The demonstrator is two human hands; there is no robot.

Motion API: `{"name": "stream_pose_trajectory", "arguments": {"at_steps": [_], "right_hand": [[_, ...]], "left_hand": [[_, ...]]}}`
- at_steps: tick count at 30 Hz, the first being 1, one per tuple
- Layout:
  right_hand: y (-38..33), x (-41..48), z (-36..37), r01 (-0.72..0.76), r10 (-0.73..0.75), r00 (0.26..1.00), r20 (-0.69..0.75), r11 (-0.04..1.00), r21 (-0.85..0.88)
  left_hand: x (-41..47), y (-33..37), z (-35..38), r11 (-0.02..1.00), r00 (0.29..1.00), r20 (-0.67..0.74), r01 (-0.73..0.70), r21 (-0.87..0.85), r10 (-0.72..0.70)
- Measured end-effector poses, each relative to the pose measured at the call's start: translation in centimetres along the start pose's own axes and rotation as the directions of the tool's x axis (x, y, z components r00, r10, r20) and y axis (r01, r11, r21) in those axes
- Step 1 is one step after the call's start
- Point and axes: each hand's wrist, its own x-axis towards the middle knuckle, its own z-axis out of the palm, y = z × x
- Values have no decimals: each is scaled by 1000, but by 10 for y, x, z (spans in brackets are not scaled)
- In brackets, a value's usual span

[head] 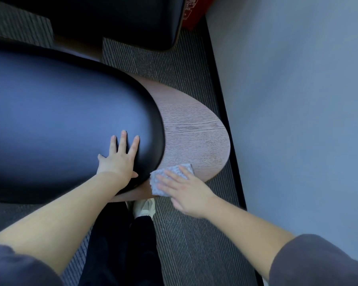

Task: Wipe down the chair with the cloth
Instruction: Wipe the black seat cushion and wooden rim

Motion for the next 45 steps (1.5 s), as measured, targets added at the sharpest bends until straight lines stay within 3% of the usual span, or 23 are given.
{"name": "stream_pose_trajectory", "arguments": {"at_steps": [3, 7, 9, 16, 23, 26, 28, 31, 35, 39, 45], "right_hand": [[29, 1, -15, -138, 138, 990, -41, 990, 1], [64, 4, -33, -378, 377, 924, -65, 926, -1], [62, 3, -33, -396, 397, 917, -39, 918, 17], [14, -6, -12, -31, 31, 999, -40, 1000, -1], [22, 2, -25, 101, -73, 981, -181, 983, 154], [21, 8, -43, -97, 146, 984, -99, 916, 390], [21, 12, -53, -234, 359, 927, -107, 779, 582], [20, 27, -66, -223, 543, 815, -201, 616, 756], [15, 60, -53, -262, 679, 725, -117, 428, 865], [-12, 91, -34, -350, 676, 735, -51, 443, 825], [-53, 96, -23, -376, 797, 603, -40, 327, 867]], "left_hand": [[-1, -5, -1, 1000, 1000, 5, -16, 13, 16], [0, -11, 1, 1000, 1000, 9, -22, 10, 22], [0, -13, 1, 1000, 1000, 11, -22, -1, 22], [-4, -30, 2, 998, 998, 44, -41, -53, 44], [-21, -45, 4, 999, 993, 113, -25, -48, 30], [-34, -53, 6, 999, 986, 168, -10, -49, 18], [-41, -59, 9, 999, 982, 189, 5, -52, 5], [-45, -62, 11, 996, 982, 186, 33, -85, -17], [-45, -53, 12, 989, 987, 163, 33, -143, -9], [-40, -46, 22, 977, 993, 116, 33, -210, -8], [-44, -59, 41, 965, 1000, 6, -9, -262, 11]]}}
